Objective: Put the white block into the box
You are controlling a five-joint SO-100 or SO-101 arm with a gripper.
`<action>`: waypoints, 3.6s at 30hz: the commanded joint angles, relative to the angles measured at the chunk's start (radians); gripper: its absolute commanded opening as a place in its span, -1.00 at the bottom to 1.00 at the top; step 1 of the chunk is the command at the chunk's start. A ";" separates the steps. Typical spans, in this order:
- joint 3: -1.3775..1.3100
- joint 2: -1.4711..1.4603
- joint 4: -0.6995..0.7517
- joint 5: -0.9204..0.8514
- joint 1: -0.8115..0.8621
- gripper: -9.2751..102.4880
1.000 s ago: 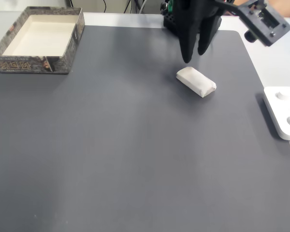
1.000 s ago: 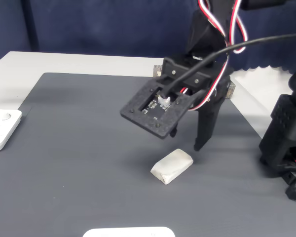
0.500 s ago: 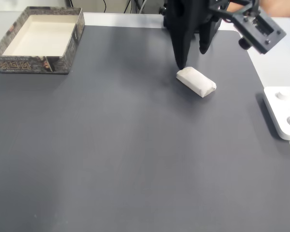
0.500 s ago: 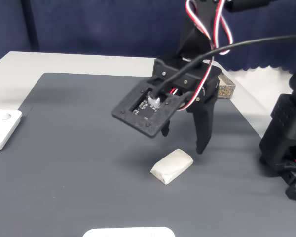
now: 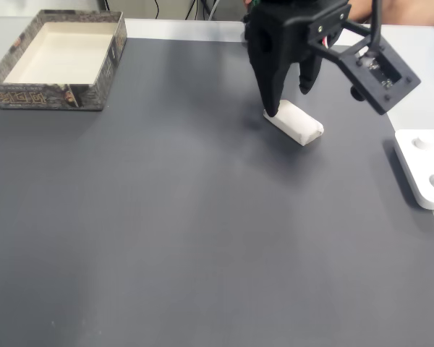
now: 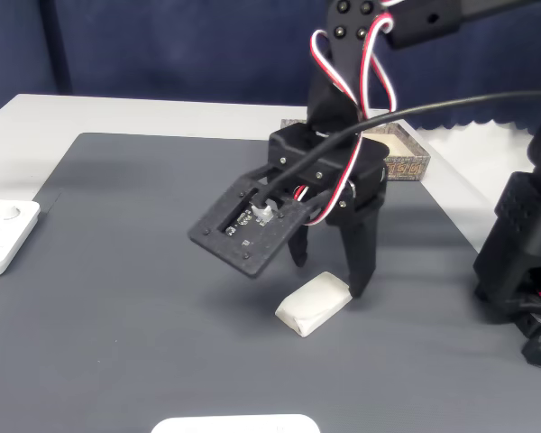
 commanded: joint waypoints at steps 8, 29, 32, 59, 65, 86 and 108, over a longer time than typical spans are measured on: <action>-0.052 -0.025 -0.003 -0.002 -0.060 -0.42; -0.037 -0.034 -0.028 0.034 -0.023 -0.33; -0.026 -0.040 -0.029 0.032 -0.012 -0.36; -0.037 -0.100 -0.069 0.008 -0.041 -0.41; -0.021 -0.104 -0.071 -0.006 -0.051 -0.41; 0.012 -0.120 -0.098 -0.040 -0.066 -0.41; 0.008 -0.121 -0.014 -0.086 -0.087 -0.86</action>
